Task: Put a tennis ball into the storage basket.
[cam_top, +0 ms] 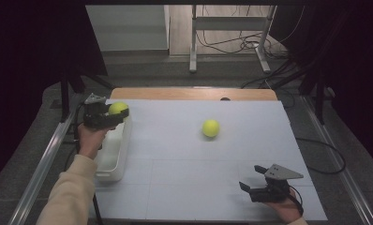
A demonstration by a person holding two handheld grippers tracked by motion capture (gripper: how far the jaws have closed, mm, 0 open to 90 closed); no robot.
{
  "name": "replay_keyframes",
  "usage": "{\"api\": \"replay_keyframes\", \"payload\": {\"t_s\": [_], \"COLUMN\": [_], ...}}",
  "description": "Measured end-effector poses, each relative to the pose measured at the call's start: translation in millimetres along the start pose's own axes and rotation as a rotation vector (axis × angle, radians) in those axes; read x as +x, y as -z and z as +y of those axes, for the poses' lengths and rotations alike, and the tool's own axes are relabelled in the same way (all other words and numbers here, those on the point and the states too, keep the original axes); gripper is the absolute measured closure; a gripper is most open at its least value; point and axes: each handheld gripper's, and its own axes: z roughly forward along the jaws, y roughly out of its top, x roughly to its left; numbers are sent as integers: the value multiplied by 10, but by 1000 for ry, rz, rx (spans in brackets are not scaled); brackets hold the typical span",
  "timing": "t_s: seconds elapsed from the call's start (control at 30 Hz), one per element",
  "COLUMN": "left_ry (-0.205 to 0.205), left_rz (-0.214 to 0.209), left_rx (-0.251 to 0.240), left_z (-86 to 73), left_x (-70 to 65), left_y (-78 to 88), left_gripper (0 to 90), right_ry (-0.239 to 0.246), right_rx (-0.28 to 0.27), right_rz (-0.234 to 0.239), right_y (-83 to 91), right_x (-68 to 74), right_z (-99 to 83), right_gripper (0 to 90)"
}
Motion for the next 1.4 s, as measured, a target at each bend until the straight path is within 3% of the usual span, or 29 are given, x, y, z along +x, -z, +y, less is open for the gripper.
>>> {"api": "replay_keyframes", "payload": {"t_s": [0.7,1.4], "left_ry": [27,37], "left_rz": [55,83], "left_rx": [40,132], "left_z": [22,-8], "left_x": [189,313], "left_y": [-88,-297], "left_gripper": [267,267], "right_ry": [-3,-6], "right_rx": [0,5], "right_rz": [-1,-3], "right_y": [-2,-5], "right_x": [-2,-6], "right_z": [-2,-4], "right_gripper": [117,117]}}
